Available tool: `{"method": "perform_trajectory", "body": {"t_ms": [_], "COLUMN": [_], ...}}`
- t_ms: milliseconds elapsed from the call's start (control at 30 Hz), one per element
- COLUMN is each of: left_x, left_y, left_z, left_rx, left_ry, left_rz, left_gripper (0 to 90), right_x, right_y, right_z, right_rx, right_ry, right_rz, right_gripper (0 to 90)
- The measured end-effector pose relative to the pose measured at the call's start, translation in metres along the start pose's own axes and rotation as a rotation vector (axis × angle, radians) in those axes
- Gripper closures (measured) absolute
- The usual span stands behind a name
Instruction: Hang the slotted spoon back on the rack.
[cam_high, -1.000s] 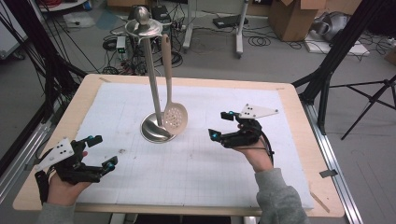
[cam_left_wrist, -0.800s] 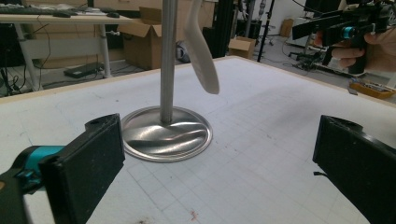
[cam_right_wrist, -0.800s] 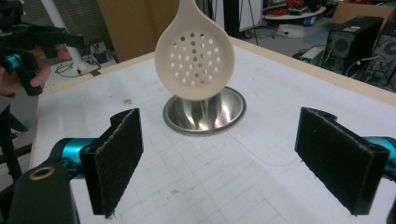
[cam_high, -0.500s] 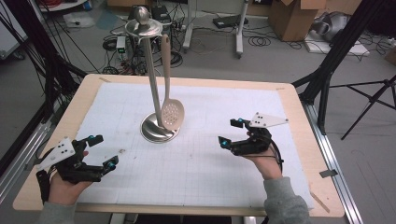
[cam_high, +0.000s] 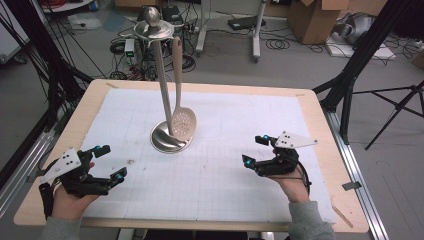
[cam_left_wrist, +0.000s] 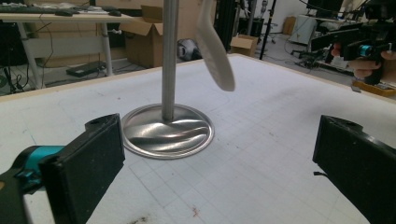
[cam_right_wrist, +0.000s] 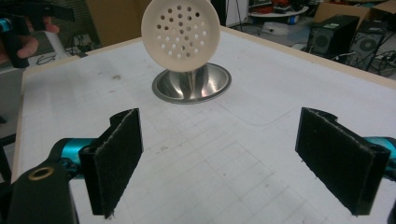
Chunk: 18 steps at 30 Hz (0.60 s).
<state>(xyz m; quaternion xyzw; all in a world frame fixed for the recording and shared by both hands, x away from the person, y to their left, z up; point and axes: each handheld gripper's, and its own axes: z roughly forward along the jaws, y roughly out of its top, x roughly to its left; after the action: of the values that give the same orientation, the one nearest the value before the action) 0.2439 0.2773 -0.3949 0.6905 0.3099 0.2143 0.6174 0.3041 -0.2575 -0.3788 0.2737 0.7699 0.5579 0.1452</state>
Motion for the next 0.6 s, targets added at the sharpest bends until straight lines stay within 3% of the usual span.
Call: {"method": "perform_trajectory", "body": {"t_ms": [200,600], "left_x": [0.002,0.002], "left_y": [-0.002,-0.003], "left_z": [0.000,0.001], "left_rx": [0.008,0.013], "left_ry": [0.004,0.012], "left_rz": [0.002,0.003], "left_gripper": [2.5,2.5], "right_x": [-0.003,-0.011], "right_y": [-0.009,-0.031], "right_z": [-0.010,-0.029], "right_rx": [-0.023,-0.050], "right_ry": [-0.027,-0.073], "right_rz": [0.001,0.054], "right_gripper": [14.0,13.9]}}
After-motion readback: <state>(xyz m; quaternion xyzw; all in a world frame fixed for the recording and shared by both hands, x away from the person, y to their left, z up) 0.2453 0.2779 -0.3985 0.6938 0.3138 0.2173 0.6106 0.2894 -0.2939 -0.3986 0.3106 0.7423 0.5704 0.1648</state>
